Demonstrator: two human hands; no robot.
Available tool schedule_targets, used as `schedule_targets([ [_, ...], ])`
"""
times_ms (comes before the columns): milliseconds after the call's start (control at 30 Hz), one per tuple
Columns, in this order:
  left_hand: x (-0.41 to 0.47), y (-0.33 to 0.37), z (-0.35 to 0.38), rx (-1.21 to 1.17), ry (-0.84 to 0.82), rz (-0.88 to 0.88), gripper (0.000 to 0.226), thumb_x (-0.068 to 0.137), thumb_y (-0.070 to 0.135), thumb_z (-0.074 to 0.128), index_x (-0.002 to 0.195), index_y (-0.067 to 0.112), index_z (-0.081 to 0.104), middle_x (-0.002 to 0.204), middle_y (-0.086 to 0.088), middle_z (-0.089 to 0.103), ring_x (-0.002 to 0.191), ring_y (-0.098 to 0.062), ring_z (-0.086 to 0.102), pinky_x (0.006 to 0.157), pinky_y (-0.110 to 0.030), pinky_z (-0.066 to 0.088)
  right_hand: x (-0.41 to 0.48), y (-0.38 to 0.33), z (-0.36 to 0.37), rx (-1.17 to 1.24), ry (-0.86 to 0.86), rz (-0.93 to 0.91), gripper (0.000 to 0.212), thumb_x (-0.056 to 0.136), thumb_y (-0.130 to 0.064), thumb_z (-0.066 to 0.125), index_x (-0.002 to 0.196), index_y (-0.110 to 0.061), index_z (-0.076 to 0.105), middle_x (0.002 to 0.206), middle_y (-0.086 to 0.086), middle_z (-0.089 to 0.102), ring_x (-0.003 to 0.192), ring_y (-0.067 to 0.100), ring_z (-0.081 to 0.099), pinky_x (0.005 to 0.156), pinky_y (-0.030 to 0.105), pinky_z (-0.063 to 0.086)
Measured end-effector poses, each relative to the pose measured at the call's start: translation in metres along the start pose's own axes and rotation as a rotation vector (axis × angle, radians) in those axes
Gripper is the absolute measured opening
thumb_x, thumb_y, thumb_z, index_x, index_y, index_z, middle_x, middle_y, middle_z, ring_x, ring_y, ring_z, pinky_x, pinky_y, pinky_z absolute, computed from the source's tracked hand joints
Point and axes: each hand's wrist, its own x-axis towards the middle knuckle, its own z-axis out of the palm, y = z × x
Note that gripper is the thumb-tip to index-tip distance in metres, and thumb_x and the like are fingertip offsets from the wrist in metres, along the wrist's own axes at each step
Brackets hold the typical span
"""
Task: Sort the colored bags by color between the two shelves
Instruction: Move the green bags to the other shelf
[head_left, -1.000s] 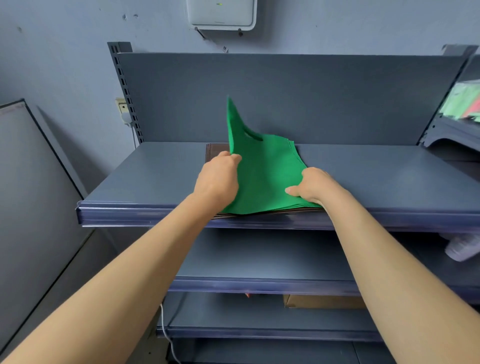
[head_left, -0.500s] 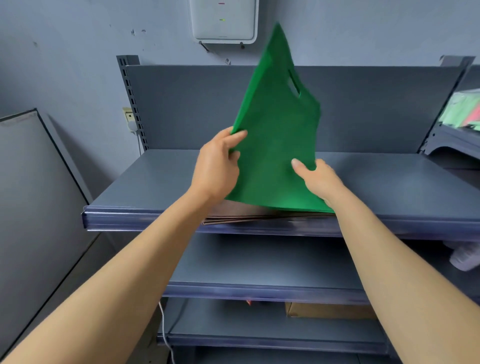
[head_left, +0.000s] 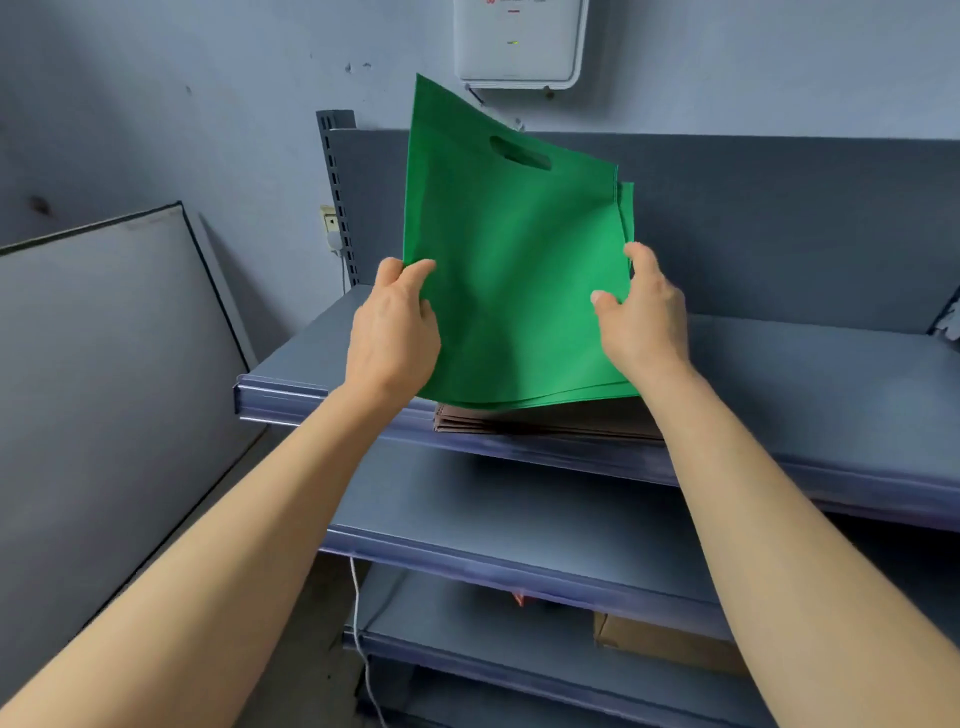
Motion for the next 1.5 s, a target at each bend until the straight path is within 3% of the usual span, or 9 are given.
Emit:
schedule_targets([
  [167, -0.028, -0.023, -0.038, 0.115, 0.042, -0.146, 0.054, 0.089, -0.006, 0.036, 0.14, 0.01, 0.037, 0.133, -0.013, 0.037, 0.098, -0.04, 0.053, 0.089, -0.044, 0.043, -0.015, -0.034, 0.032, 0.021, -0.128, -0.232, 0.038, 0.095, -0.018, 0.051, 0.133, -0.013, 0.052, 0.135, 0.009, 0.054, 0.123, 0.027, 0.05, 0.102, 0.036, 0.038],
  [600, -0.152, -0.093, -0.212, 0.411, 0.313, -0.475, 0.053, 0.087, -0.007, 0.035, 0.138, 0.008, 0.039, 0.125, -0.013, 0.039, 0.093, -0.038, 0.053, 0.083, -0.04, 0.043, -0.145, -0.192, 0.095, 0.321, -0.362, -0.63, 0.035, 0.093, -0.014, 0.052, 0.128, -0.009, 0.057, 0.127, 0.014, 0.058, 0.114, 0.031, 0.054, 0.096, 0.035, 0.04],
  [833, -0.269, -0.108, -0.34, 0.589, 0.481, -0.546, 0.046, 0.089, 0.002, 0.044, 0.135, 0.004, 0.045, 0.123, -0.018, 0.045, 0.098, -0.039, 0.055, 0.089, -0.04, 0.043, -0.288, -0.289, 0.087, 0.518, -0.477, -0.775, 0.034, 0.091, -0.013, 0.054, 0.124, -0.011, 0.061, 0.121, 0.013, 0.061, 0.11, 0.029, 0.057, 0.095, 0.033, 0.042],
  [1133, -0.428, -0.108, -0.474, 0.702, 0.608, -0.695, 0.047, 0.09, -0.001, 0.041, 0.136, 0.003, 0.045, 0.122, -0.017, 0.045, 0.092, -0.038, 0.054, 0.086, -0.042, 0.044, -0.472, -0.371, 0.049, 0.645, -0.616, -0.921, 0.034, 0.091, -0.015, 0.056, 0.124, -0.008, 0.061, 0.12, 0.015, 0.062, 0.108, 0.03, 0.058, 0.097, 0.035, 0.044],
  [1367, -0.543, -0.093, -0.547, 0.818, 0.696, -0.898, 0.046, 0.093, 0.001, 0.042, 0.138, 0.004, 0.043, 0.127, -0.014, 0.044, 0.097, -0.028, 0.054, 0.078, -0.02, 0.035, -0.602, -0.422, 0.021, 0.744, -0.787, -1.072, 0.034, 0.093, -0.016, 0.054, 0.125, -0.01, 0.06, 0.121, 0.011, 0.061, 0.11, 0.027, 0.057, 0.096, 0.031, 0.04],
  [1500, -0.593, -0.08, -0.575, 0.905, 0.764, -1.048, 0.046, 0.093, 0.0, 0.042, 0.139, 0.005, 0.043, 0.131, -0.015, 0.043, 0.103, -0.03, 0.054, 0.081, -0.02, 0.035, -0.665, -0.445, 0.007, 0.817, -0.901, -1.164, 0.034, 0.093, -0.016, 0.054, 0.125, -0.011, 0.06, 0.12, 0.009, 0.061, 0.11, 0.026, 0.057, 0.095, 0.03, 0.04],
])
